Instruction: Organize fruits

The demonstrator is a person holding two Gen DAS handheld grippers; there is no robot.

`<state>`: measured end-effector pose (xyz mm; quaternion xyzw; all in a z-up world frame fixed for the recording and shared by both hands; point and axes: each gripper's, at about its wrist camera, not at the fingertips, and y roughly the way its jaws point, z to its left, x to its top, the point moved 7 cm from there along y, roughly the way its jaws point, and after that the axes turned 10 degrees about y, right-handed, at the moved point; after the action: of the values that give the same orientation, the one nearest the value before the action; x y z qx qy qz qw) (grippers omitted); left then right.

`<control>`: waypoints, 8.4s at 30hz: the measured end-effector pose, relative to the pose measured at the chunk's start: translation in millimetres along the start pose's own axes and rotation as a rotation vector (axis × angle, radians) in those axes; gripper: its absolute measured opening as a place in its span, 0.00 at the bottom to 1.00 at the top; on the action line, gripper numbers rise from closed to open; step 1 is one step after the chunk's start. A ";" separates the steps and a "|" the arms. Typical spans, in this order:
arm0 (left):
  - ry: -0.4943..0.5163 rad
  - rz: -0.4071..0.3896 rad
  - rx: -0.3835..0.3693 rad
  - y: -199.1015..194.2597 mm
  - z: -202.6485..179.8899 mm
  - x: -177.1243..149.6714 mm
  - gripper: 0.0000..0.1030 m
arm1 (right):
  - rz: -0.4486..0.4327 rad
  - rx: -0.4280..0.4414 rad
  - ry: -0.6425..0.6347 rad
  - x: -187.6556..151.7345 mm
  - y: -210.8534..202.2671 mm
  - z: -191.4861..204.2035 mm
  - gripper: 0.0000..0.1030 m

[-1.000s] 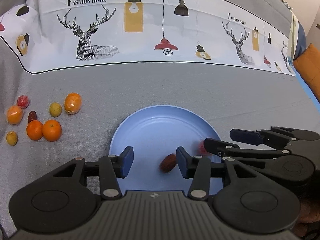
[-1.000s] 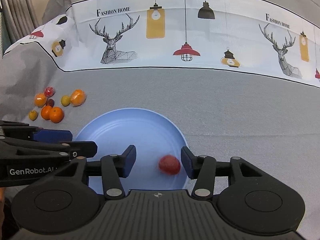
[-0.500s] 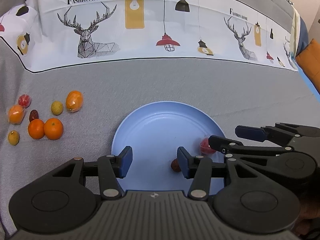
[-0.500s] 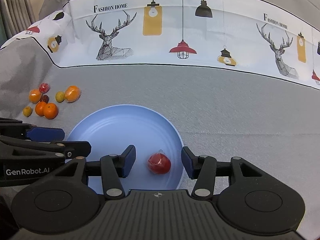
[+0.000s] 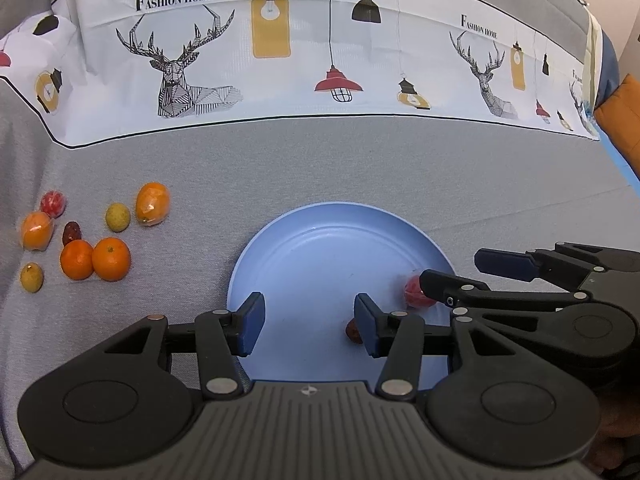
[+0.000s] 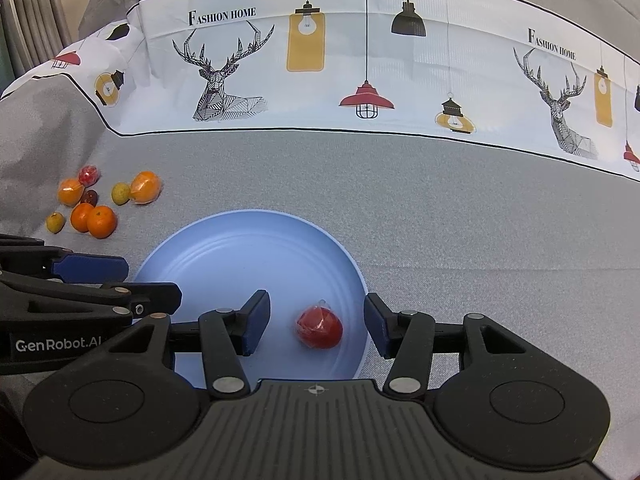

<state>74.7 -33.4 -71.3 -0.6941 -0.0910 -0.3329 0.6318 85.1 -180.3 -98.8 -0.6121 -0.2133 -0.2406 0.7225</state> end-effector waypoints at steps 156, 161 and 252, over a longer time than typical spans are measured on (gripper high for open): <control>0.060 -0.080 0.023 7.0 1.7 5.0 0.26 | -0.095 0.090 0.008 8.7 -16.8 10.1 0.34; 0.081 -0.085 0.025 7.3 -1.4 4.9 0.26 | -0.093 0.088 0.000 8.3 -15.6 11.6 0.34; 0.096 -0.089 0.028 7.3 -4.8 7.0 0.26 | -0.096 0.064 -0.043 3.4 -12.1 18.7 0.34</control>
<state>82.4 -41.2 -73.3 -0.6638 -0.0959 -0.3922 0.6295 80.2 -163.7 -84.2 -0.5826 -0.2654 -0.2550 0.7246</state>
